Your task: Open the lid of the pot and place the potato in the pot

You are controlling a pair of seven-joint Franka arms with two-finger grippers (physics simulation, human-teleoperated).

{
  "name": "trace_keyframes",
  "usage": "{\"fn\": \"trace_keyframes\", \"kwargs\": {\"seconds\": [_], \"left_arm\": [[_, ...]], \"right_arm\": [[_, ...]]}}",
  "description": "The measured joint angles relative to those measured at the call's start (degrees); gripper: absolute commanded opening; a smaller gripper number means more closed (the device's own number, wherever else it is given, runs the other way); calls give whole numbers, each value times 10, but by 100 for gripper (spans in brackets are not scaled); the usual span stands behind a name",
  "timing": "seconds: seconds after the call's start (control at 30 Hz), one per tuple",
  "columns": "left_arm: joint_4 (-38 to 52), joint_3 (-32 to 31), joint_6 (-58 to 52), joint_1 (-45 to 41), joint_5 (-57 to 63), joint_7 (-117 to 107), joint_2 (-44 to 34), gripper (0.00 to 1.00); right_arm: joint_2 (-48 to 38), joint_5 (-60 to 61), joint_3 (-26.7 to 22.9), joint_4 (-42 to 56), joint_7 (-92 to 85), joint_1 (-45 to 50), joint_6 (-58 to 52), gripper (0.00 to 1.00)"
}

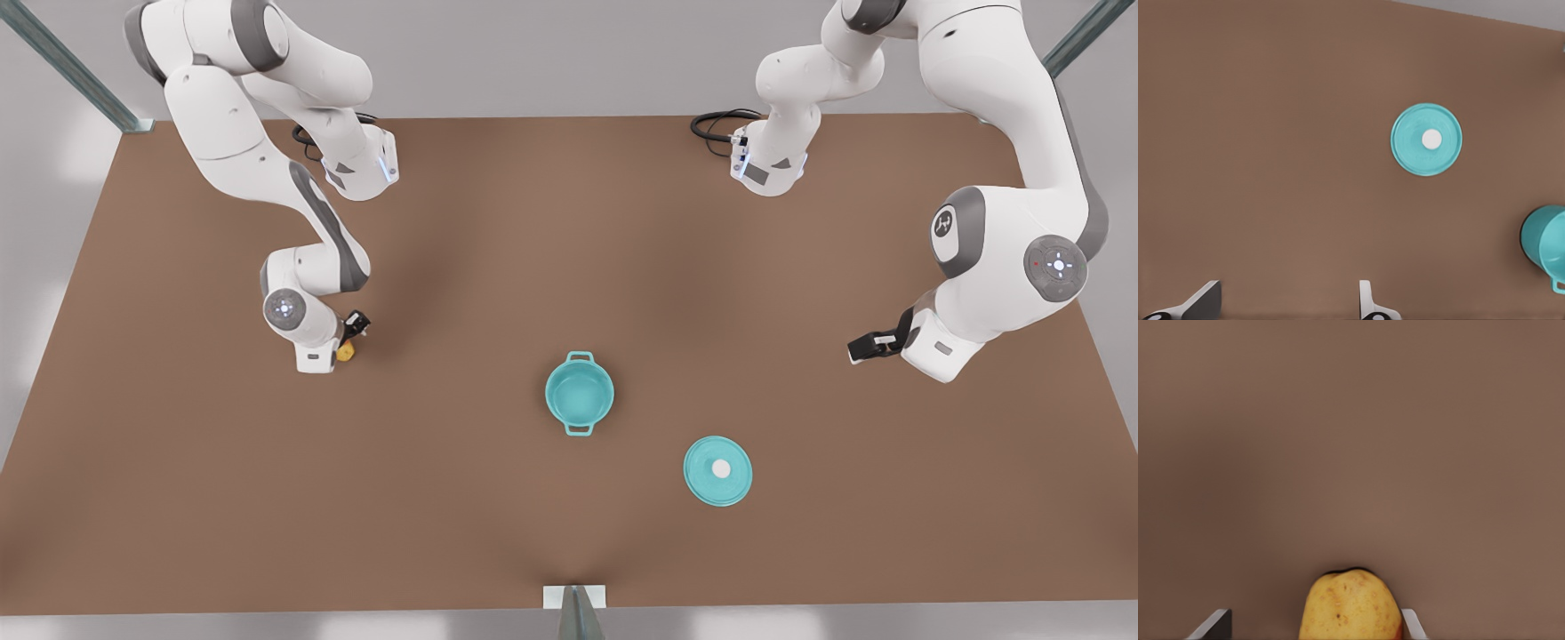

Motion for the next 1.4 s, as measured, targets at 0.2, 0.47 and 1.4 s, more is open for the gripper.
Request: {"fn": "trace_keyframes", "kwargs": {"seconds": [0.2, 0.47, 1.4], "left_arm": [[0, 0, -1, 0, 0, 10, 0, 100], [0, 0, -1, 0, 0, 20, 0, 100], [0, 0, -2, 0, 0, 33, 0, 100]], "right_arm": [[-2, 0, -8, -14, -3, -1, 6, 88], [-1, 0, -9, -15, -8, -1, 9, 69], [-81, 11, 31, -5, -26, 0, -47, 56]]}}
